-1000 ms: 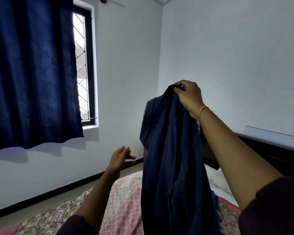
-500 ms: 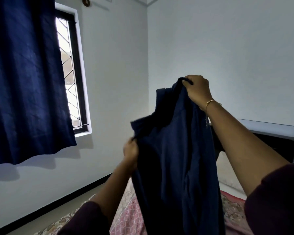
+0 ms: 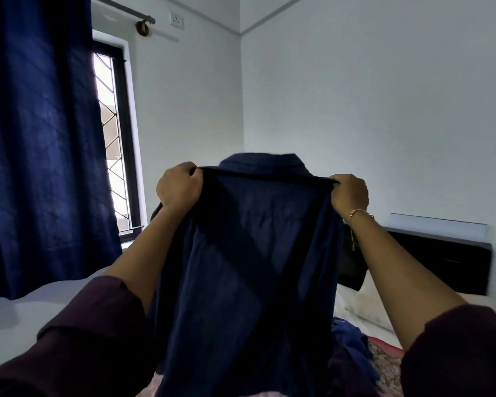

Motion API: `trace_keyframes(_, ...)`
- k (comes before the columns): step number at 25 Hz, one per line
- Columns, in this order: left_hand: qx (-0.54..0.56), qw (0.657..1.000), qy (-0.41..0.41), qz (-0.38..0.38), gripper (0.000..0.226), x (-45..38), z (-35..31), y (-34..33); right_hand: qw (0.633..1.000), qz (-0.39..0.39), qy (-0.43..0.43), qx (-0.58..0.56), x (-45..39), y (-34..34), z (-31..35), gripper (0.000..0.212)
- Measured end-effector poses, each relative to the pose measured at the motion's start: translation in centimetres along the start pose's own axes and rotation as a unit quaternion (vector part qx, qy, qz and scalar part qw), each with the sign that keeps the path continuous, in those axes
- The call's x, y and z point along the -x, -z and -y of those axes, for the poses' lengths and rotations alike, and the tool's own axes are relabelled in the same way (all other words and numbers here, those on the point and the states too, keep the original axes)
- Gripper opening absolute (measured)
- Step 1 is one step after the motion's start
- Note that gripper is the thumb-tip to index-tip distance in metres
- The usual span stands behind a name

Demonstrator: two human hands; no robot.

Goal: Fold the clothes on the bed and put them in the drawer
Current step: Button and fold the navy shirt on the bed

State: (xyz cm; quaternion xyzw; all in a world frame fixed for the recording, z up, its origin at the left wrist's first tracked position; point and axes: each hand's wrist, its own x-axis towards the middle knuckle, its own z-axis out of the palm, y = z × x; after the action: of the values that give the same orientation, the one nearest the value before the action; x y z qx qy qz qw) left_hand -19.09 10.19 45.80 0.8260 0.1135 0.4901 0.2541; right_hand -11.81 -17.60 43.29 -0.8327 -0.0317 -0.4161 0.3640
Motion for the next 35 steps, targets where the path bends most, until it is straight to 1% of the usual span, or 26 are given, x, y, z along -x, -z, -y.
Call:
trace_keyframes(2, 0.016, 1.0, -0.01, -0.016, 0.023, 0.7, 0.4, 0.0, 0.999, -0.03, -0.022, 0.003, 0.2, -0.5, 0.1, 0.043)
trace_keyframes(4, 0.04, 0.999, -0.007, -0.019, 0.024, 1.7, 0.1, 0.1, 0.996, -0.04, -0.062, -0.049, 0.3, -0.9, 0.4, 0.044)
trace_keyframes(5, 0.067, 0.998, -0.012, -0.001, 0.024, 2.3, 0.0, 0.1, 0.991, -0.036, -0.086, -0.094, 0.5, -0.9, 0.4, 0.044)
trace_keyframes(7, 0.162, 0.985, -0.027, 0.061, 0.023, 3.2, -0.2, 0.1, 0.976, -0.043, -0.123, -0.177, 0.7, -1.1, 0.0, 0.042)
trace_keyframes(8, 0.218, 0.971, -0.021, 0.092, 0.024, 3.7, -0.5, 0.3, 0.97, -0.06, -0.133, -0.195, 0.8, -1.1, -0.4, 0.042)
trace_keyframes(10, 0.319, 0.935, 0.018, 0.15, 0.024, 4.9, -1.4, 1.1, 0.963, -0.096, -0.137, -0.211, 1.0, -0.5, -0.9, 0.04)
trace_keyframes(12, 0.391, 0.896, 0.056, 0.204, 0.026, 6.0, -2.5, 2.1, 0.961, -0.141, -0.114, -0.208, 0.6, 0.6, -0.6, 0.04)
trace_keyframes(14, 0.438, 0.857, 0.101, 0.251, 0.025, 6.6, -3.1, 3.3, 0.963, -0.174, -0.084, -0.19, -0.6, 1.3, 0.1, 0.04)
trace_keyframes(16, 0.46, 0.827, 0.143, 0.29, 0.022, 6.6, -2.3, 4.4, 0.969, -0.17, -0.063, -0.168, -2.1, 0.7, 1.3, 0.041)
trace_keyframes(18, 0.458, 0.808, 0.169, 0.33, 0.022, 6.6, -0.2, 4.9, 0.978, -0.135, -0.05, -0.153, -2.7, -1.7, 2.2, 0.041)
trace_keyframes(20, 0.431, 0.807, 0.202, 0.35, 0.024, 7.1, 3.6, 4.2, 0.988, -0.067, -0.031, -0.137, -1.9, -6.2, 2.3, 0.039)
trace_keyframes(22, 0.388, 0.815, 0.236, 0.36, 0.025, 8.4, 8.1, 2.4, 0.993, 0.02, -0.022, -0.117, 0.4, -11.6, 1.0, 0.036)
trace_keyframes(23, 0.368, 0.816, 0.261, 0.361, 0.026, 9.4, 11.2, 1.0, 0.992, 0.065, -0.021, -0.101, 2.2, -15.3, 0.0, 0.034)
trace_keyframes(25, 0.348, 0.809, 0.309, 0.358, 0.026, 11.8, 16.9, -1.7, 0.988, 0.129, -0.033, -0.08, 6.4, -21.9, -2.3, 0.032)
trace_keyframes(27, 0.33, 0.804, 0.365, 0.332, 0.027, 14.5, 23.4, -4.8, 0.977, 0.197, -0.06, -0.056, 11.9, -29.4, -4.8, 0.03)
trace_keyframes(29, 0.29, 0.811, 0.417, 0.29, 0.028, 16.7, 30.7, -8.2, 0.962, 0.256, -0.092, -0.029, 17.2, -37.2, -6.8, 0.03)
trace_keyframes(31, 0.269, 0.811, 0.459, 0.243, 0.028, 18.2, 36.7, -10.6, 0.952, 0.289, -0.104, -0.003, 21.8, -42.9, -7.9, 0.029)
trace_keyframes(33, 0.265, 0.802, 0.492, 0.213, 0.025, 18.7, 42.3, -12.9, 0.953, 0.287, -0.096, 0.019, 25.3, -48.8, -7.9, 0.029)
trace_keyframes(35, 0.278, 0.784, 0.523, 0.184, 0.023, 18.8, 47.5, -15.0, 0.956, 0.284, -0.076, 0.021, 27.7, -54.3, -7.5, 0.029)
